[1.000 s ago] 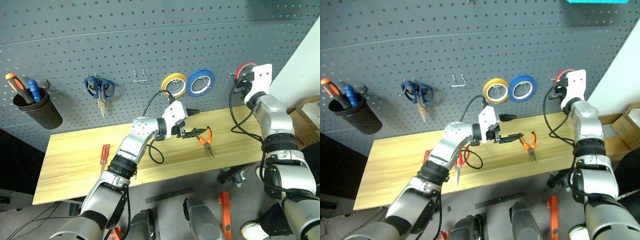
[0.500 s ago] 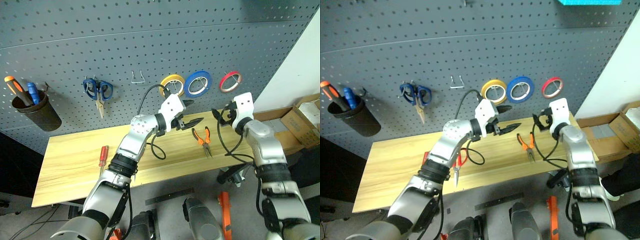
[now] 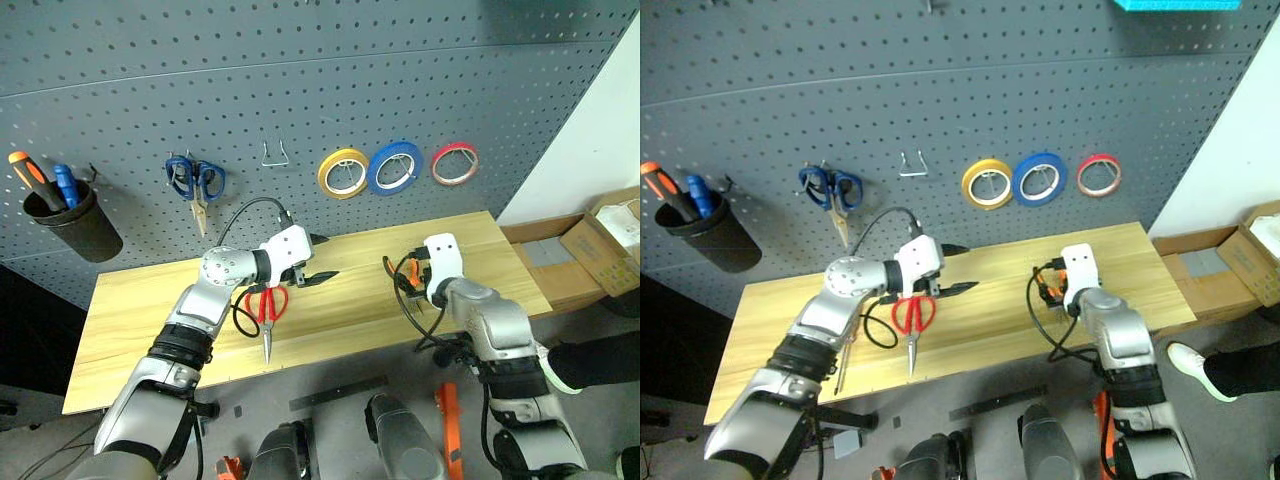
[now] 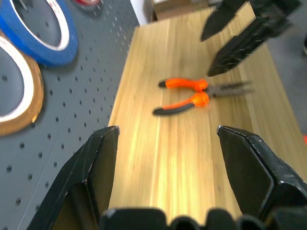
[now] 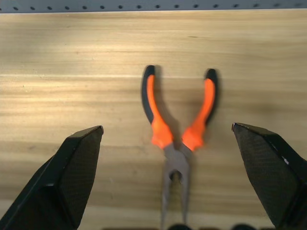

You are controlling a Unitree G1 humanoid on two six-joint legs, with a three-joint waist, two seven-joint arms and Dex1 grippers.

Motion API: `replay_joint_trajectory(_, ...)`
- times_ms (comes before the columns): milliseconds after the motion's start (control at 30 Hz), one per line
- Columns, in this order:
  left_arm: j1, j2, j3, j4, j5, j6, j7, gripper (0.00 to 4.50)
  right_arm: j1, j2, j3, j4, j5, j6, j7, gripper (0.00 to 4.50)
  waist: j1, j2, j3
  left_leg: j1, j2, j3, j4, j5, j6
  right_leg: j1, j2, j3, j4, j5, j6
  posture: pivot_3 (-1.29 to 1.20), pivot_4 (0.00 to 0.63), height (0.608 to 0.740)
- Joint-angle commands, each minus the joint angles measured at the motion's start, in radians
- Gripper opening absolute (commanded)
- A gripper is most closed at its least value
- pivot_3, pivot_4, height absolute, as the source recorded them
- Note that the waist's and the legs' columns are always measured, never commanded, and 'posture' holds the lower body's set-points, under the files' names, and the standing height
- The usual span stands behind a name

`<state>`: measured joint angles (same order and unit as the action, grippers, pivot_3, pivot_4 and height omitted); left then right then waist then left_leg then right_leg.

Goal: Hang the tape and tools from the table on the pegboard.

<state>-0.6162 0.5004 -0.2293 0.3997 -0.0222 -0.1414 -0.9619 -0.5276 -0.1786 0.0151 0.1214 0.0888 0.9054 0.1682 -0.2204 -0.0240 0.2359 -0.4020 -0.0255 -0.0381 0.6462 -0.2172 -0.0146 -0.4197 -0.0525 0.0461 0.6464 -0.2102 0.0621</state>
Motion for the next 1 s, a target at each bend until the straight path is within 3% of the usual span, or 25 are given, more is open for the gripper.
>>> replay_joint_trajectory(33,0.007,0.032,0.031,-0.023,-0.007,-0.01,-0.013,3.52,-0.076,0.016,-0.022,0.19,-0.025,-0.093,-0.042,4.47,0.0,0.0,0.0,0.0,0.0,0.0,0.0,0.0,0.0,0.0,0.0,0.0,0.0,0.0,0.0,-0.21,0.184,0.74)
replay_joint_trajectory(267,0.016,0.04,0.031,-0.051,-0.01,0.011,-0.009,3.52,-0.228,0.004,-0.04,0.585,-0.049,-0.281,-0.072,4.47,0.003,0.0,0.0,0.0,0.0,0.0,-0.001,0.0,0.0,0.0,0.0,-0.001,0.0,0.003,-0.005,-0.18,0.185,0.74)
replay_joint_trajectory(533,0.024,0.042,0.033,-0.066,-0.011,0.026,-0.006,3.52,-0.354,0.029,-0.094,0.853,-0.013,-0.379,-0.061,4.47,0.003,0.0,0.0,0.0,0.0,-0.001,-0.001,0.0,0.0,0.0,0.0,-0.001,0.0,0.003,-0.005,-0.17,0.183,0.74)
replay_joint_trajectory(1000,0.011,0.041,0.037,-0.042,-0.01,0.018,-0.005,3.52,-0.369,0.03,-0.065,0.972,-0.054,-0.44,-0.011,4.47,0.008,0.0,0.0,0.0,0.0,-0.001,-0.001,0.0,0.0,0.0,0.0,-0.001,0.001,0.003,-0.005,-0.16,0.181,0.74)
